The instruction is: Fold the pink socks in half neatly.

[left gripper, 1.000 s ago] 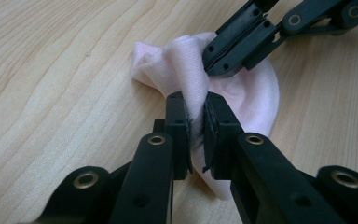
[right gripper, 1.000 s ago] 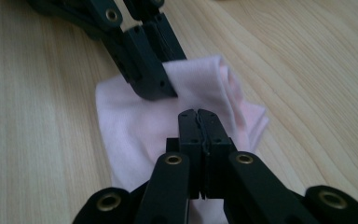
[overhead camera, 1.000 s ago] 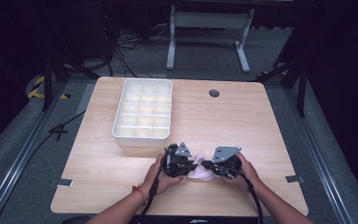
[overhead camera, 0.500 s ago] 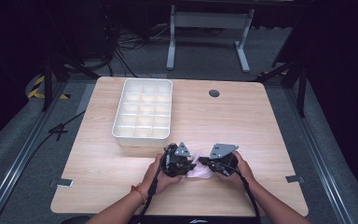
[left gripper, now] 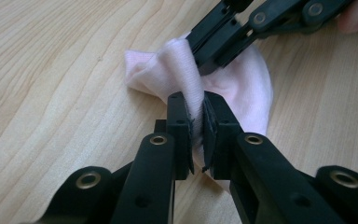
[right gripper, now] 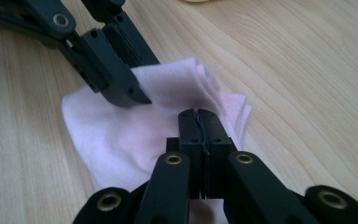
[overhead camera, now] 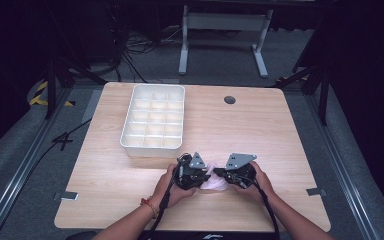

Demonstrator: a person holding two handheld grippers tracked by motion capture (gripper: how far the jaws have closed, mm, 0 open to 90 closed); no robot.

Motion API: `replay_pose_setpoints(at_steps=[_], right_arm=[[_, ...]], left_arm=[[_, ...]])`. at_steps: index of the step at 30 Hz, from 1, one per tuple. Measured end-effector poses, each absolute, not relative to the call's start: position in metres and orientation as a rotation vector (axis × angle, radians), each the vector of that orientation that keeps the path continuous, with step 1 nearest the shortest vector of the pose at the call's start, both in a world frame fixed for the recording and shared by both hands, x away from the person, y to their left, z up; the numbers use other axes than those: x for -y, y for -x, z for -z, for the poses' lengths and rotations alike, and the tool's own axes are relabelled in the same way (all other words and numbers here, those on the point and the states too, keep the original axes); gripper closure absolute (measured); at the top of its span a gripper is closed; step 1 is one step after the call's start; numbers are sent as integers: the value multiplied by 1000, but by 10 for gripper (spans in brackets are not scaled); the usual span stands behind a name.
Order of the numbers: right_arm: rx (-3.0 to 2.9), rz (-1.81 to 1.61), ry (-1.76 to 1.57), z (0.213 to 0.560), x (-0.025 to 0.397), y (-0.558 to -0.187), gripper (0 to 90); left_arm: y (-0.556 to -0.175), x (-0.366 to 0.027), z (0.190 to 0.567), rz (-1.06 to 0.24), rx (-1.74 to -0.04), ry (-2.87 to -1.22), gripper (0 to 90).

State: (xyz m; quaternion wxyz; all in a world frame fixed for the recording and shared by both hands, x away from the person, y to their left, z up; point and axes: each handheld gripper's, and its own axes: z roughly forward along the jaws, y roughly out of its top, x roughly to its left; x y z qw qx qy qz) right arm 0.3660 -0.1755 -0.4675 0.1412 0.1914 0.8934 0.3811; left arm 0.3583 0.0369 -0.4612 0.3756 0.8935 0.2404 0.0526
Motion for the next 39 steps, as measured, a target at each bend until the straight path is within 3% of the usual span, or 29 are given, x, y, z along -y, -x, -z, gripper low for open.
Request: replay_pose_setpoints(at_steps=[10, 16, 29, 39], right_arm=[[-2596, -1141, -528, 457, 200, -359, 892], [-2657, -1075, -456, 470, 188, -358, 895], [-2630, -1188, -403, 457, 185, -350, 892], [-2713, -1103, -268, 470, 160, -340, 893]], left_arm=[[-360, -42, 457, -143, -632, -2272, 821], [-358, -40, 456, -134, -616, -2247, 818], [-358, -35, 454, -148, -629, -2258, 824], [-357, -35, 454, -135, -641, -2257, 826]])
